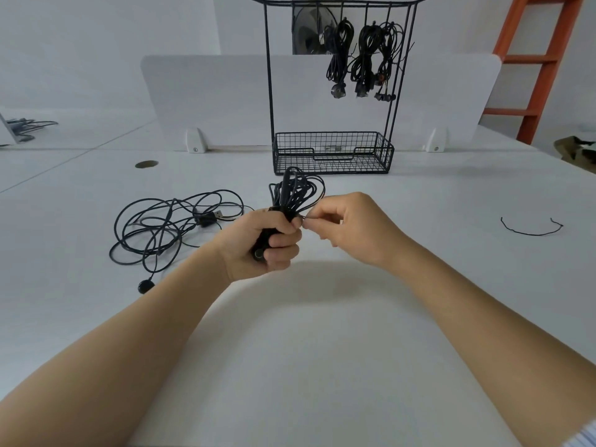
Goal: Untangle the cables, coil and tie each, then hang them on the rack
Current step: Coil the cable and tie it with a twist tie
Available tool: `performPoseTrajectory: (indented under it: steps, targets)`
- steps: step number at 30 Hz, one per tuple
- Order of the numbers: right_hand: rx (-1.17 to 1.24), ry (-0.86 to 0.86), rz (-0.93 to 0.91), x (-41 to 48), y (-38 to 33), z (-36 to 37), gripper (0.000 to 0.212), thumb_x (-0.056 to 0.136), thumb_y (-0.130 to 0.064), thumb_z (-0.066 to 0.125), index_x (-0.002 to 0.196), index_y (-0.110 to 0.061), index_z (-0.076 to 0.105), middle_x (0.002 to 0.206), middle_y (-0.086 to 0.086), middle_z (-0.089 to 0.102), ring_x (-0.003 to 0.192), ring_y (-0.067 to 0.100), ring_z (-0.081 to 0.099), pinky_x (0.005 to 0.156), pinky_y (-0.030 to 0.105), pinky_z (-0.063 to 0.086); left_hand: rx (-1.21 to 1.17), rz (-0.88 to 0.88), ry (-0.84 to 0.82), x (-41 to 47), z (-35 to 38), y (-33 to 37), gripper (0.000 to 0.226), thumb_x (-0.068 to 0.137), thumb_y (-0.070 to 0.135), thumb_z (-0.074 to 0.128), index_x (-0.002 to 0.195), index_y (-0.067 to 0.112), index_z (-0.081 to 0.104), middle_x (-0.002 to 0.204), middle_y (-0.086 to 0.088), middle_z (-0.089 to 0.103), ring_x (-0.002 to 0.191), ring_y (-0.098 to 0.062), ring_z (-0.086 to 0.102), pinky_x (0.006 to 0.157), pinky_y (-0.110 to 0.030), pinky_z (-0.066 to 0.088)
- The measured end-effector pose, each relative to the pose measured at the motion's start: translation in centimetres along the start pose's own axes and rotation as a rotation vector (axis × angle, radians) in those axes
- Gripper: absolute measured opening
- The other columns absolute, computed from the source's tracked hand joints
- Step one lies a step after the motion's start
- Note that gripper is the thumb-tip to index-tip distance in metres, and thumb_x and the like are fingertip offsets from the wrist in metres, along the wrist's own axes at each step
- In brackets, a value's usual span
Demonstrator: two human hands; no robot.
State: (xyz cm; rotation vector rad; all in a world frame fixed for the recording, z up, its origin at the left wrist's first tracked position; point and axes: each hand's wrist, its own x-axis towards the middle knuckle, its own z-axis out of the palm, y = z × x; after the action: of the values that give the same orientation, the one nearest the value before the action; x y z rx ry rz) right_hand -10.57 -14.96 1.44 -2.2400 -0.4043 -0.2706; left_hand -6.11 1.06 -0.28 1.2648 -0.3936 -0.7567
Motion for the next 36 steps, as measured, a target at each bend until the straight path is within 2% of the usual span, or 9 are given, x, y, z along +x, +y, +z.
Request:
performPoseTrajectory:
  steps: [2,4,6,11,18,26,29,32,36]
  targets:
    - [-0.063,0.044,-0.041,0.0,0.1,0.3,0.018,0.087,-0.017,0.061,0.069,-0.012,0.063,0.061,-0.001,0.052,0.057,0.012,0.042,0.061,0.027,0.038,-0.065,0.016,-0.062,-0.1,-0.3,0.0,0.022,0.046,0.009,0.072,0.059,0.015,0.056,0.04,0.007,0.033,0.03,-0.006,0.031,0.033,-0.014,0.026]
    - [-0.136,0.094,-0.091,0.0,0.3,0.5,0.019,0.087,-0.019,0.06,0.075,-0.005,0.065,0.065,0.002,0.055,0.062,0.018,0.046,0.064,0.032,0.041,-0.076,0.026,-0.067,-0.3,0.0,0.0,0.038,0.048,0.032,0.085,0.061,0.015,0.053,0.041,0.007,0.033,0.031,-0.005,0.031,0.033,-0.015,0.027]
    - [-0.24,0.122,-0.147,0.1,0.6,0.7,0.022,0.088,-0.019,0.059,0.075,-0.003,0.064,0.068,0.004,0.057,0.063,0.022,0.047,0.063,0.035,0.042,-0.031,0.018,0.053,-0.1,0.5,0.1,0.044,0.067,0.057,0.062,0.06,0.016,0.048,0.042,0.007,0.03,0.032,-0.006,0.028,0.035,-0.015,0.022]
    - [-0.377,0.294,-0.272,0.1,1.1,1.6,0.025,0.083,-0.023,0.053,0.073,-0.007,0.068,0.064,-0.001,0.056,0.055,0.019,0.042,0.053,0.028,0.037,0.132,0.065,0.303,0.5,1.2,0.0,0.046,0.093,0.05,0.037,0.063,0.015,0.038,0.046,0.004,0.03,0.036,-0.011,0.027,0.038,-0.017,0.021]
    - [-0.291,0.382,-0.336,0.3,1.6,2.1,0.015,0.077,-0.015,0.059,0.073,-0.009,0.071,0.064,0.004,0.064,0.055,0.022,0.054,0.05,0.033,0.048,0.156,0.056,0.307,0.6,1.9,-0.6,0.047,0.094,0.05,0.036,0.063,0.015,0.037,0.047,0.002,0.032,0.037,-0.013,0.029,0.038,-0.018,0.024]
    - [-0.047,0.324,0.016,0.0,0.7,2.9,0.02,0.089,-0.016,0.056,0.069,-0.015,0.054,0.062,-0.01,0.053,0.063,0.016,0.048,0.067,0.035,0.044,0.185,0.026,0.369,0.4,2.9,-0.7,0.047,0.093,0.052,0.038,0.064,0.016,0.039,0.049,0.002,0.035,0.04,-0.014,0.032,0.039,-0.017,0.026]
    - [0.18,0.269,0.217,0.2,-0.2,2.6,0.03,0.09,-0.012,0.051,0.061,-0.017,0.045,0.053,-0.009,0.044,0.049,0.009,0.039,0.051,0.022,0.033,0.297,0.206,0.512,0.5,3.9,-1.1,0.043,0.095,0.044,0.042,0.064,0.015,0.041,0.051,0.0,0.039,0.044,-0.016,0.035,0.041,-0.02,0.03]
    - [0.741,0.075,0.42,0.5,-1.0,1.7,0.031,0.089,-0.007,0.044,0.059,-0.013,0.046,0.045,-0.004,0.04,0.036,0.009,0.032,0.036,0.017,0.018,0.542,0.499,0.68,0.8,4.3,-1.8,0.037,0.094,0.038,0.047,0.063,0.018,0.043,0.052,0.006,0.044,0.049,-0.014,0.042,0.052,-0.029,0.041]
    - [0.895,-0.116,0.31,0.2,-1.0,0.5,0.031,0.09,-0.003,0.038,0.062,-0.011,0.05,0.047,-0.002,0.049,0.037,0.011,0.041,0.04,0.017,0.021,0.82,0.794,0.616,0.8,2.5,-1.9,0.022,0.077,0.053,0.046,0.072,0.032,0.048,0.063,0.01,0.053,0.059,-0.022,0.054,0.059,-0.04,0.048]
